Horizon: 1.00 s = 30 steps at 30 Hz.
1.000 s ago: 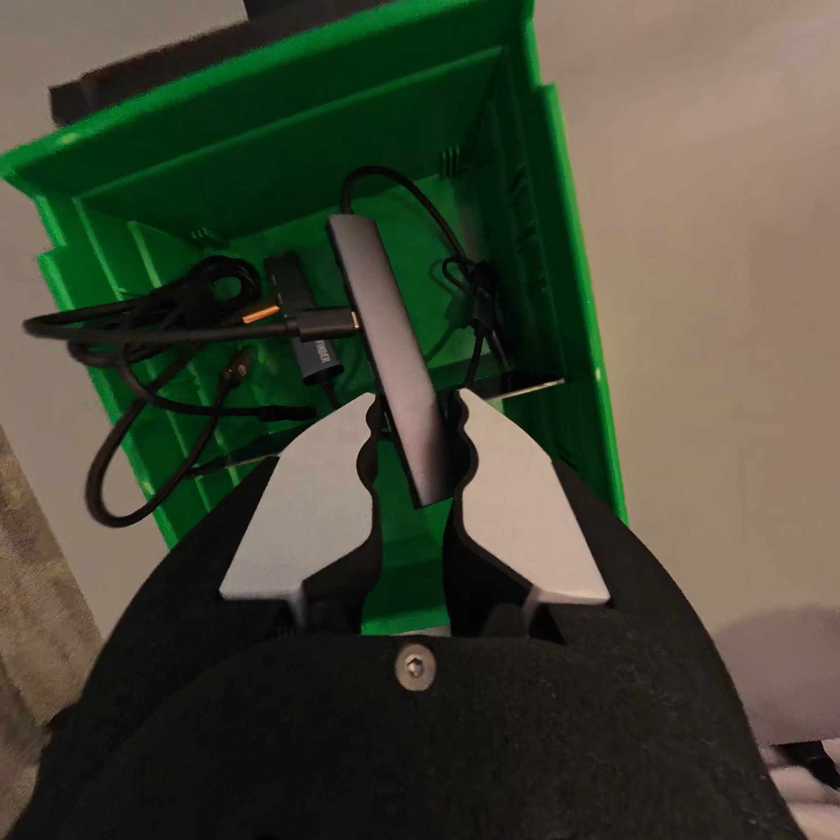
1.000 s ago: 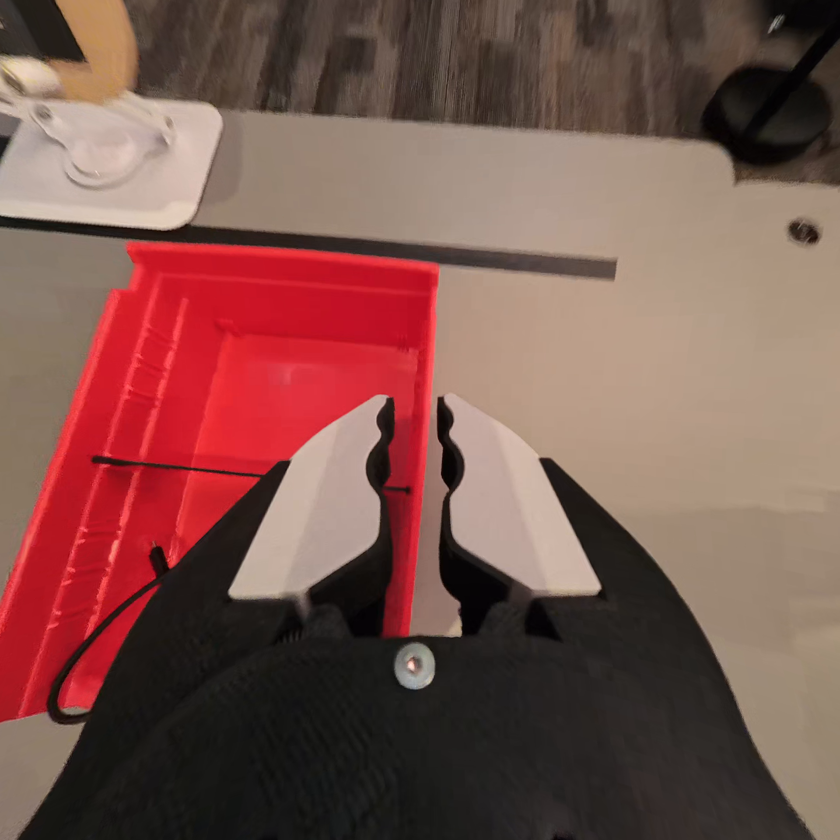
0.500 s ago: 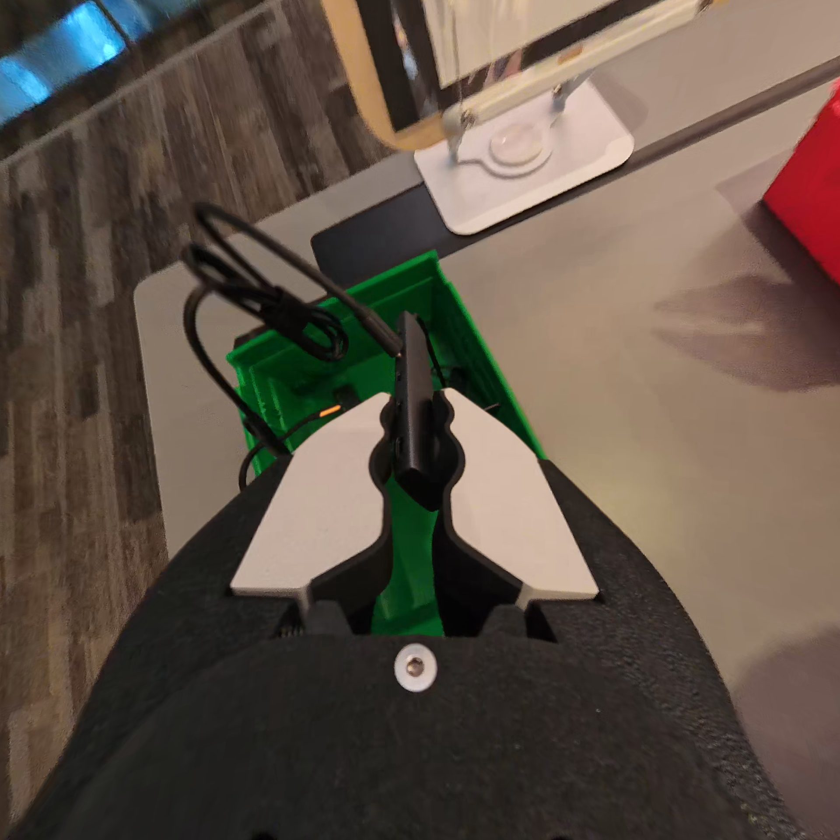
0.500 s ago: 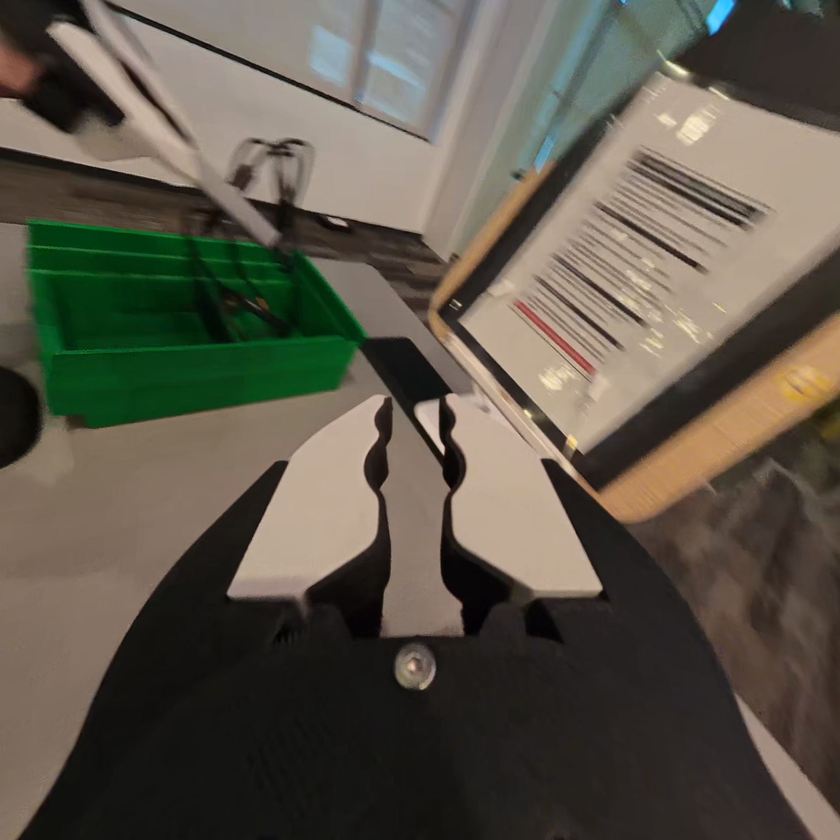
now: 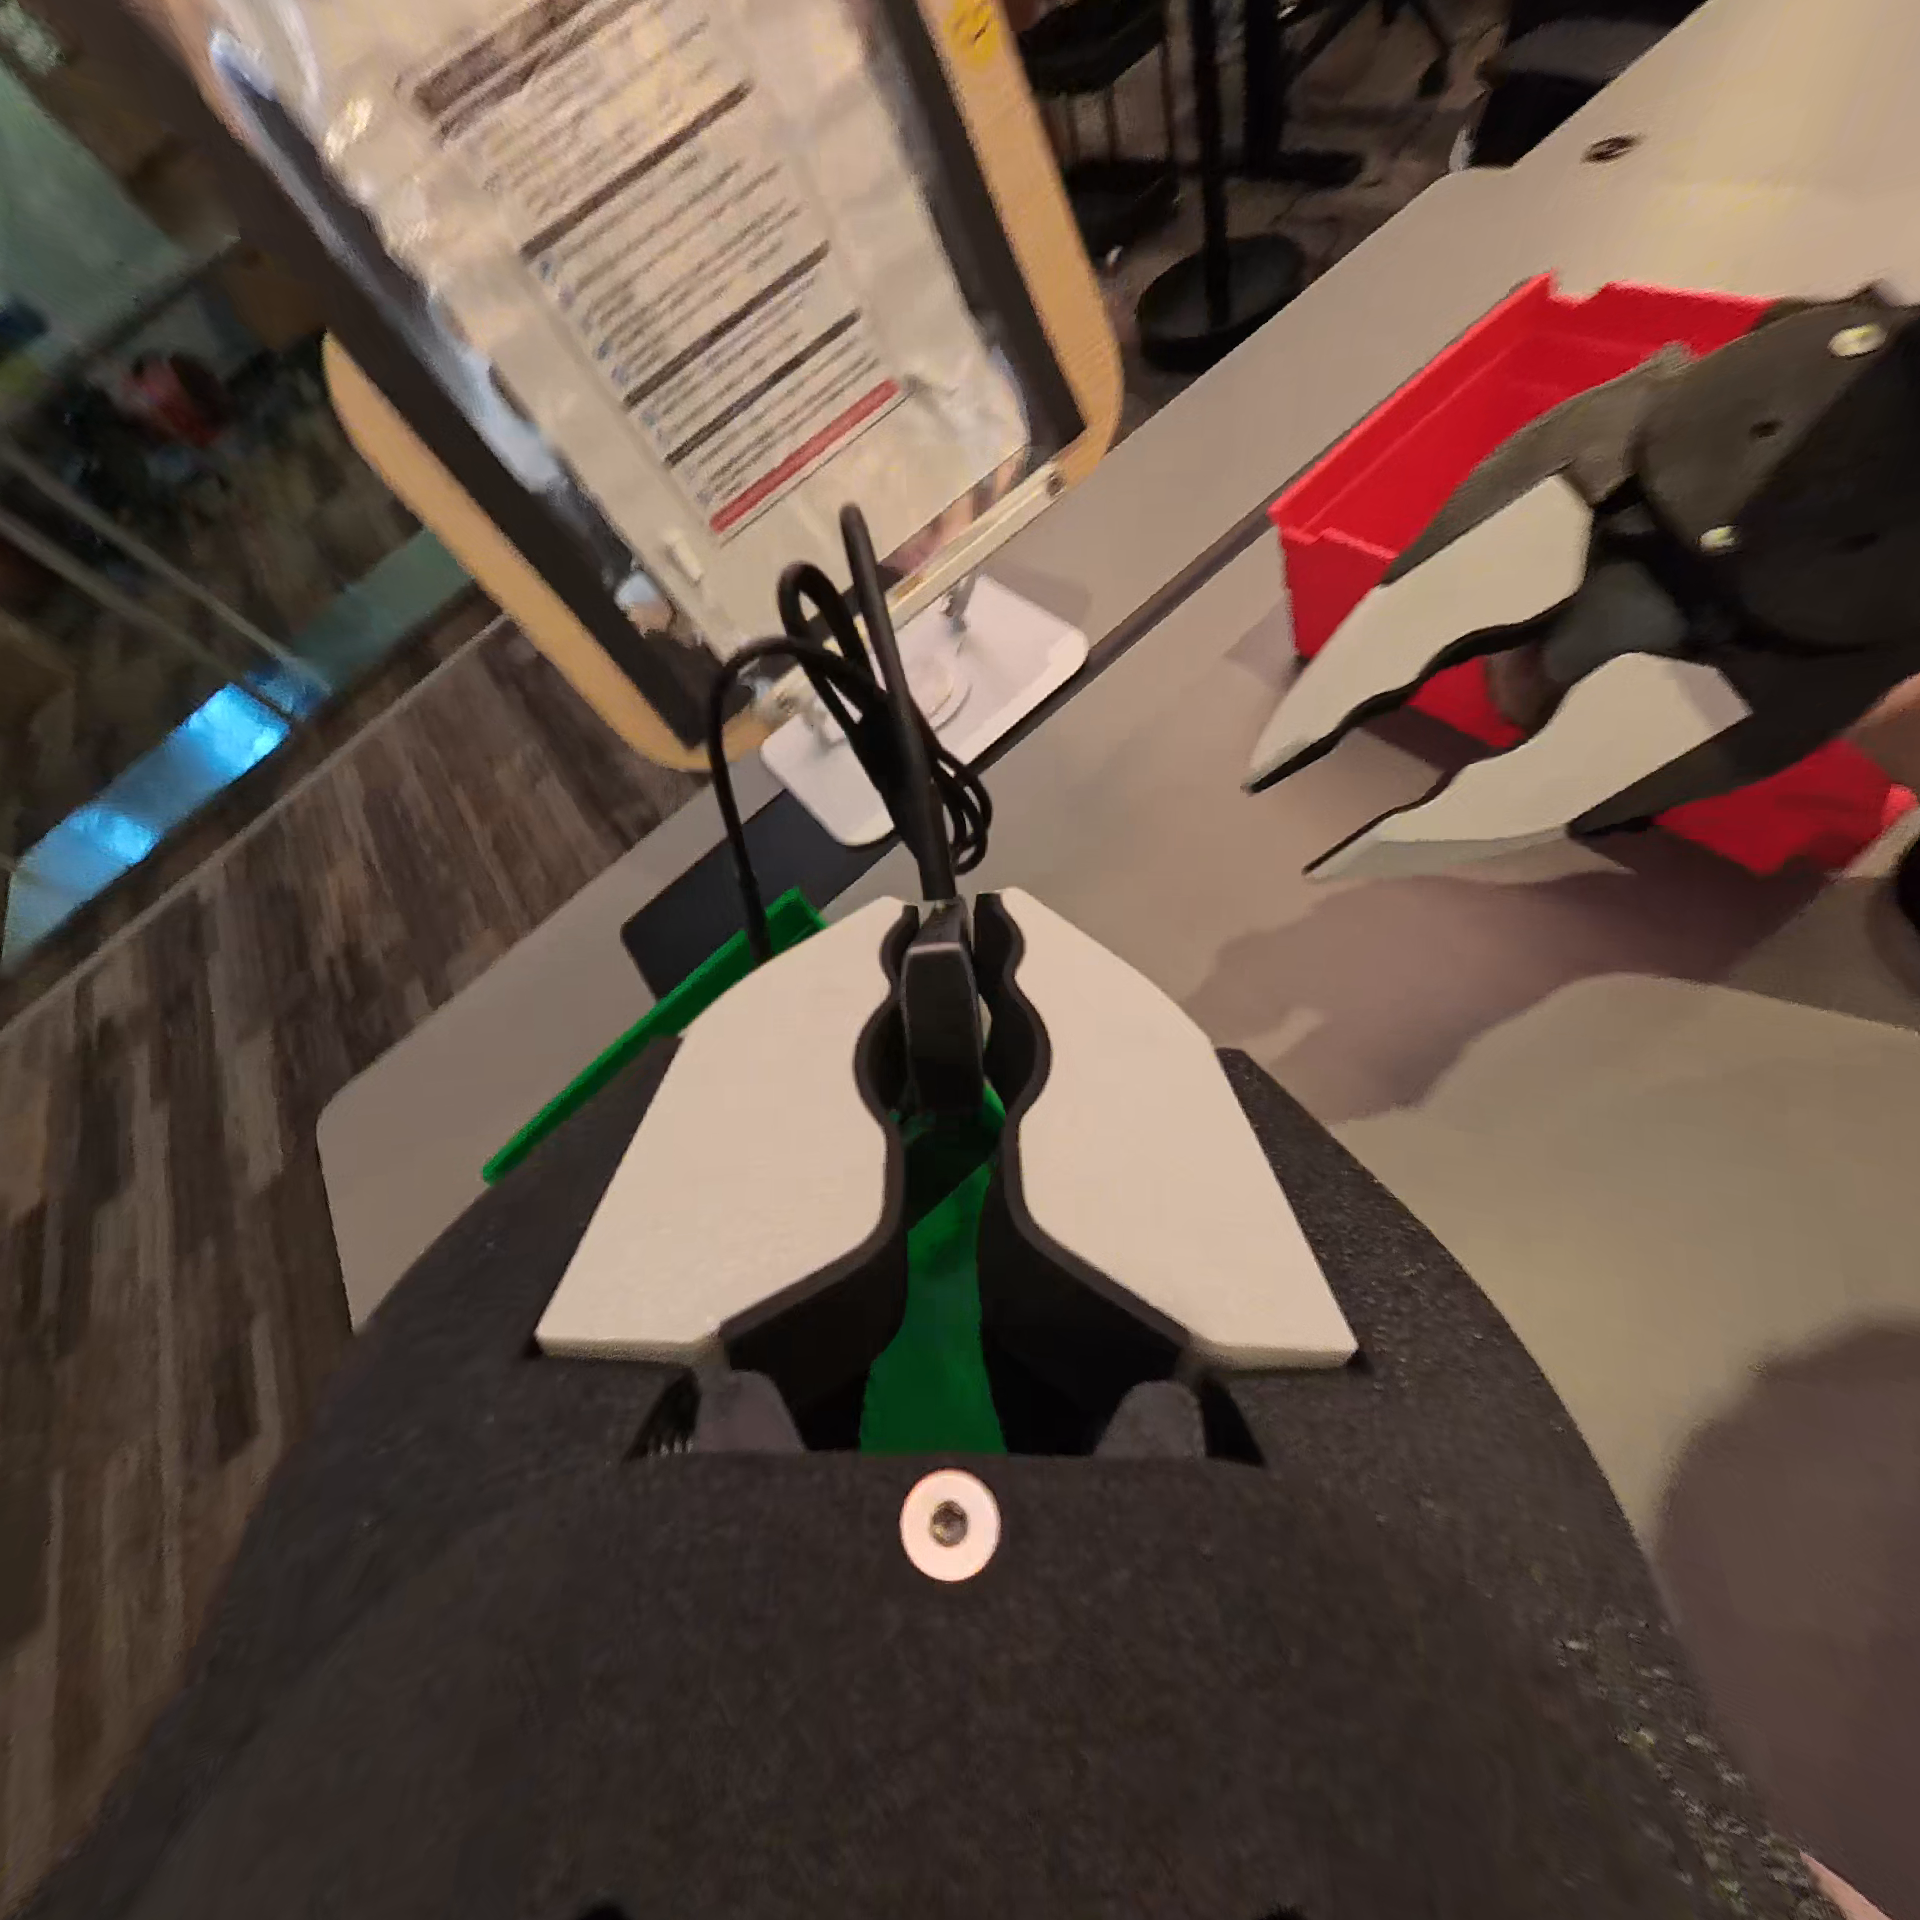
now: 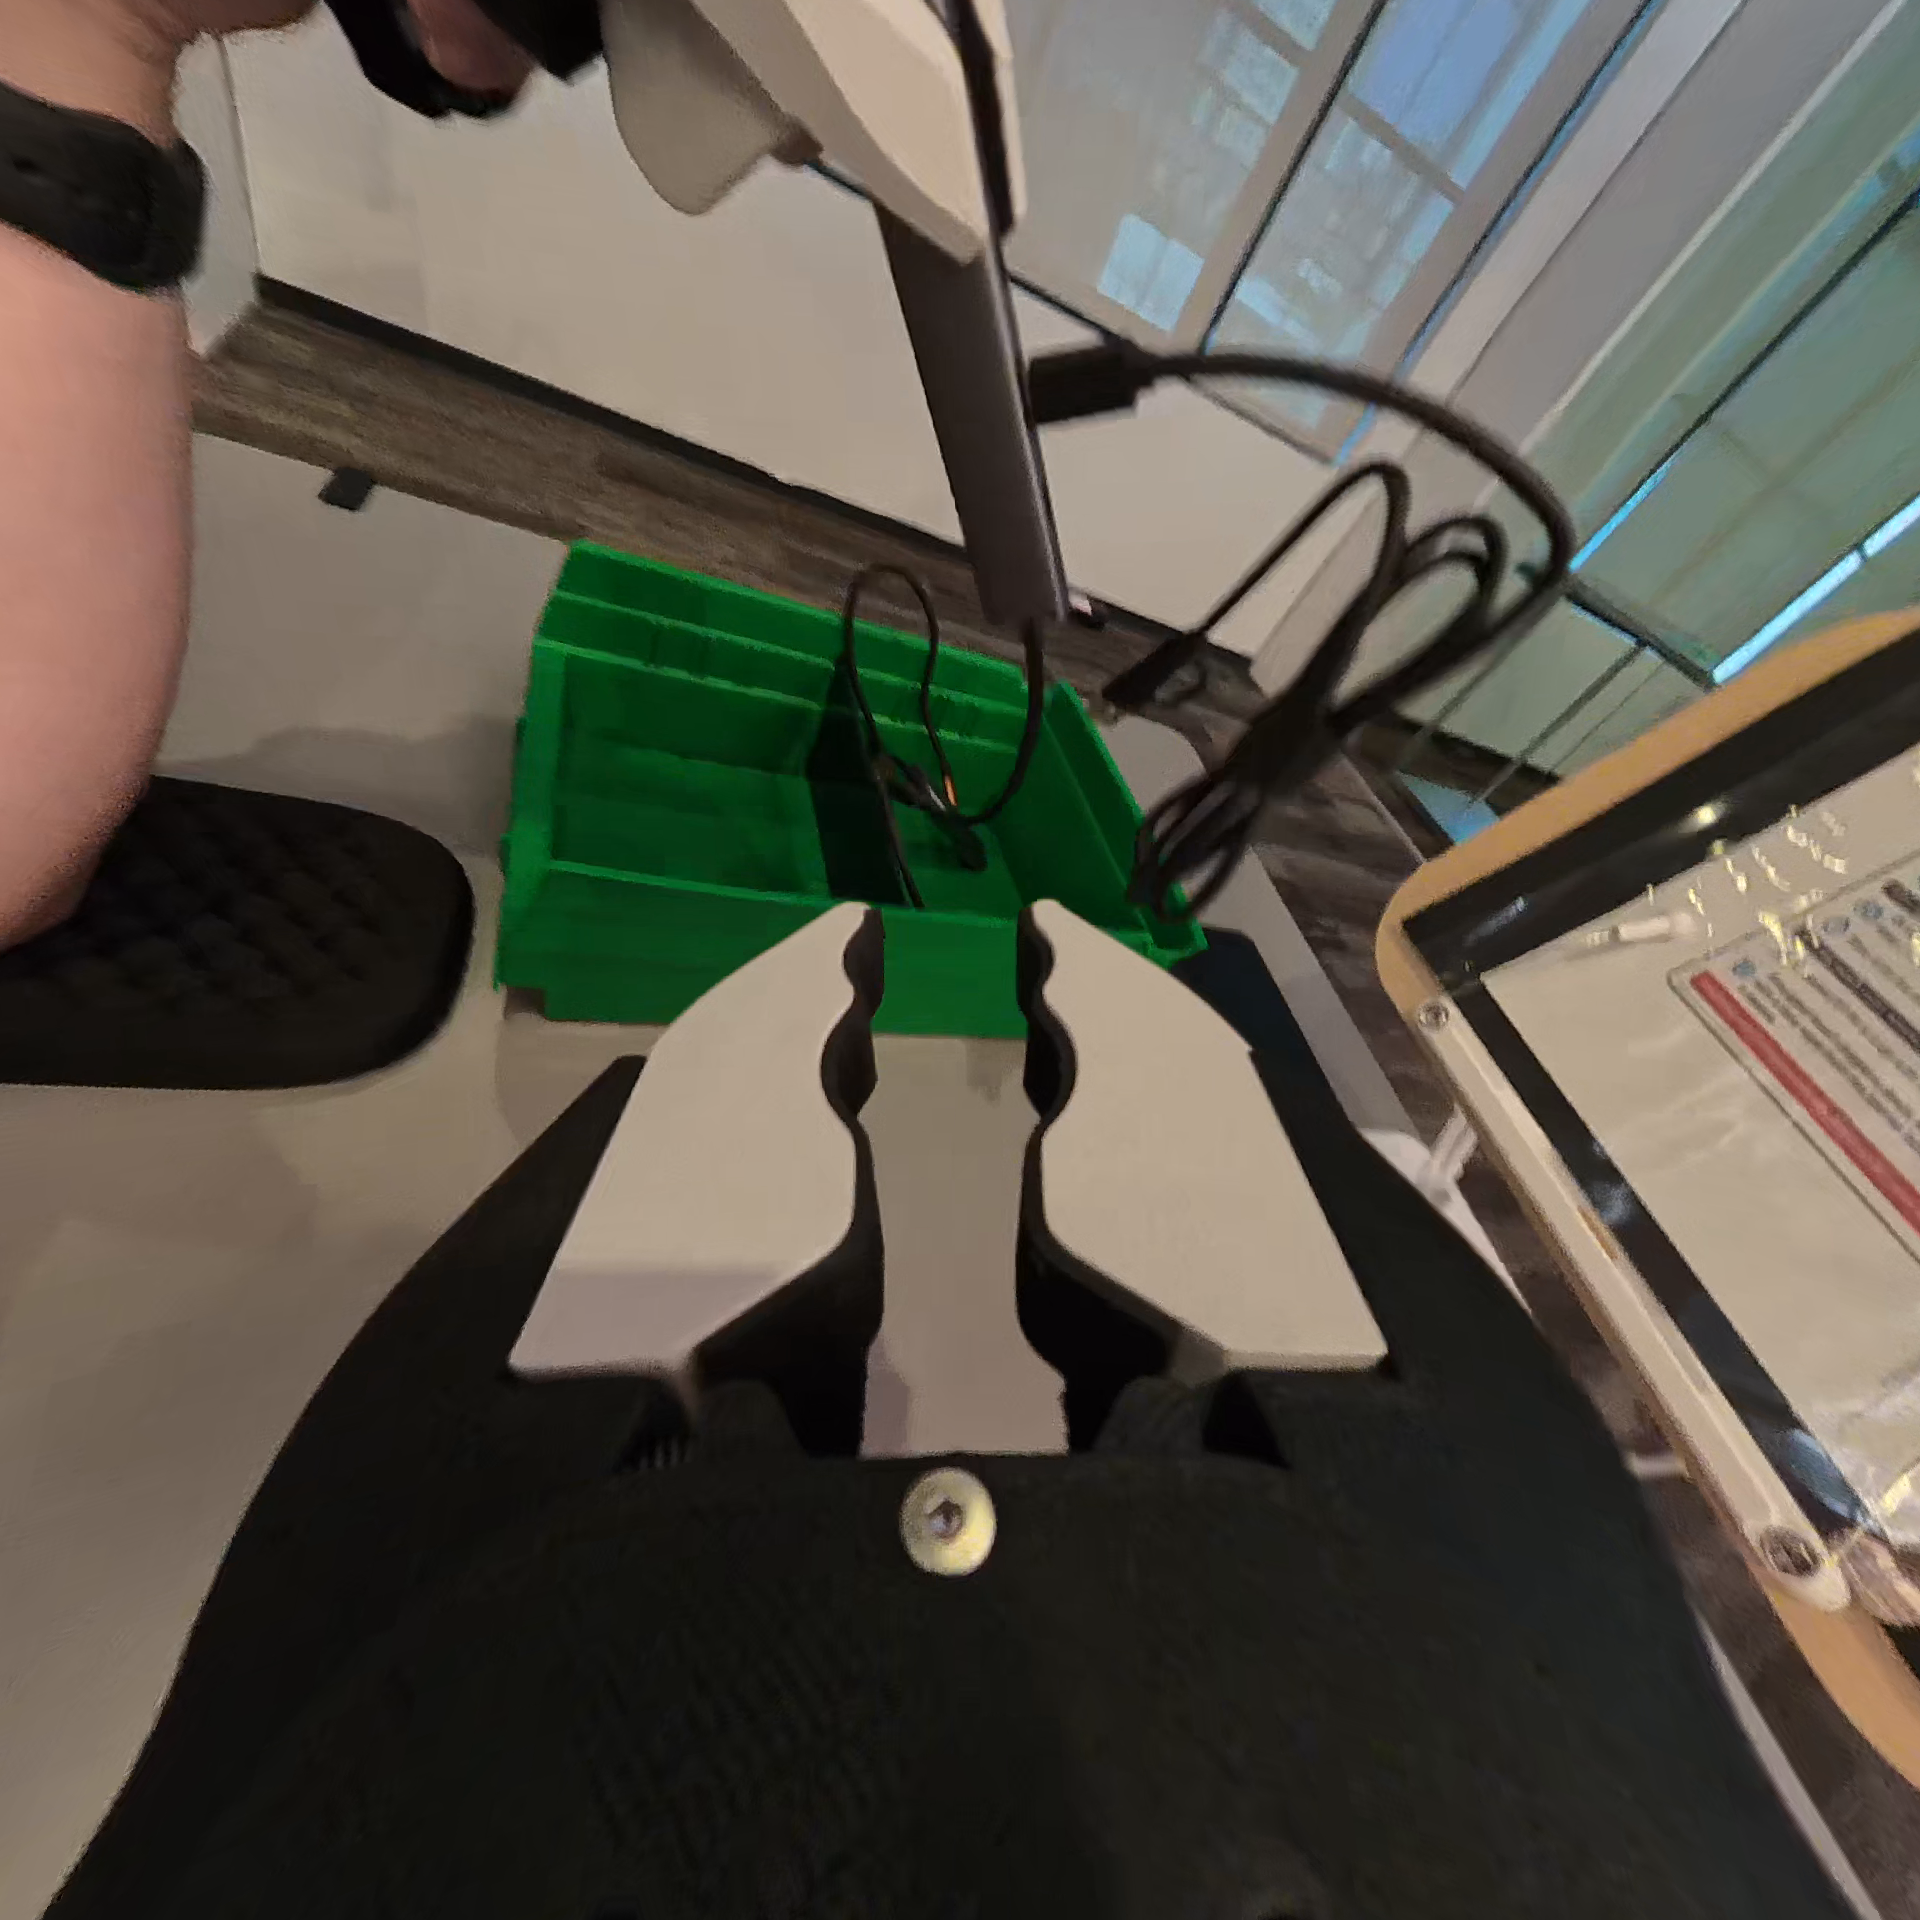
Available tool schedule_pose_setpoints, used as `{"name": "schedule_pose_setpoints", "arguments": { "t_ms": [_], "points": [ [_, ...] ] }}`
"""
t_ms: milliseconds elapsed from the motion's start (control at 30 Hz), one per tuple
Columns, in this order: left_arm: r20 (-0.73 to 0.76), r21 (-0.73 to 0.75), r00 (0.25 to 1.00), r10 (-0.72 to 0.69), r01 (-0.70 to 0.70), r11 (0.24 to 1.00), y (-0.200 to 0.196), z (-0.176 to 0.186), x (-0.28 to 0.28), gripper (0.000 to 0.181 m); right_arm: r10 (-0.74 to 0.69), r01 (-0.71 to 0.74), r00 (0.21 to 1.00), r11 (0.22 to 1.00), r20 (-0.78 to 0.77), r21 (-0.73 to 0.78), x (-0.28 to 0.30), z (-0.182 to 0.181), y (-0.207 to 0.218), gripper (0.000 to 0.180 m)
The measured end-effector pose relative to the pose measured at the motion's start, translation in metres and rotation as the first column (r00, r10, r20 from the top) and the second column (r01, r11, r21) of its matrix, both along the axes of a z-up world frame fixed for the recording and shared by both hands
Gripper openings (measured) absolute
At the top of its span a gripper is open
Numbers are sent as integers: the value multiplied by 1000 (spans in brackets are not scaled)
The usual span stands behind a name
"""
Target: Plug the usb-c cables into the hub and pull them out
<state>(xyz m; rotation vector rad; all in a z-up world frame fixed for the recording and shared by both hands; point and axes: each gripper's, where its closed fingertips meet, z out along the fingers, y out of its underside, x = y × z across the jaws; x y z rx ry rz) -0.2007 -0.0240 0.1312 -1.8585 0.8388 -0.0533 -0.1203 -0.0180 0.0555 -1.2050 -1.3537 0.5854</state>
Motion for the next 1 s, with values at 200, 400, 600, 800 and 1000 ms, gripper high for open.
{"name": "schedule_pose_setpoints", "arguments": {
  "t_ms": [200,400,600,800,1000],
  "points": [
    [-47,65,983,-177,180,982,-34,12,53,10,70,-75,970,997,-232,-15,-18,30,-25,50],
    [-104,43,941,-321,327,944,-56,4,95,10,195,-218,933,975,-302,-42,-26,29,-46,45],
    [-63,32,914,-401,404,914,-62,5,110,10,274,-296,910,955,-310,-25,-20,31,-56,18],
    [31,188,928,-372,360,914,-48,22,113,16,78,-38,969,984,-232,175,4,47,-28,15],
    [210,274,929,-305,243,930,-27,38,123,59,-399,486,873,675,-279,556,52,82,12,16]
  ]
}}
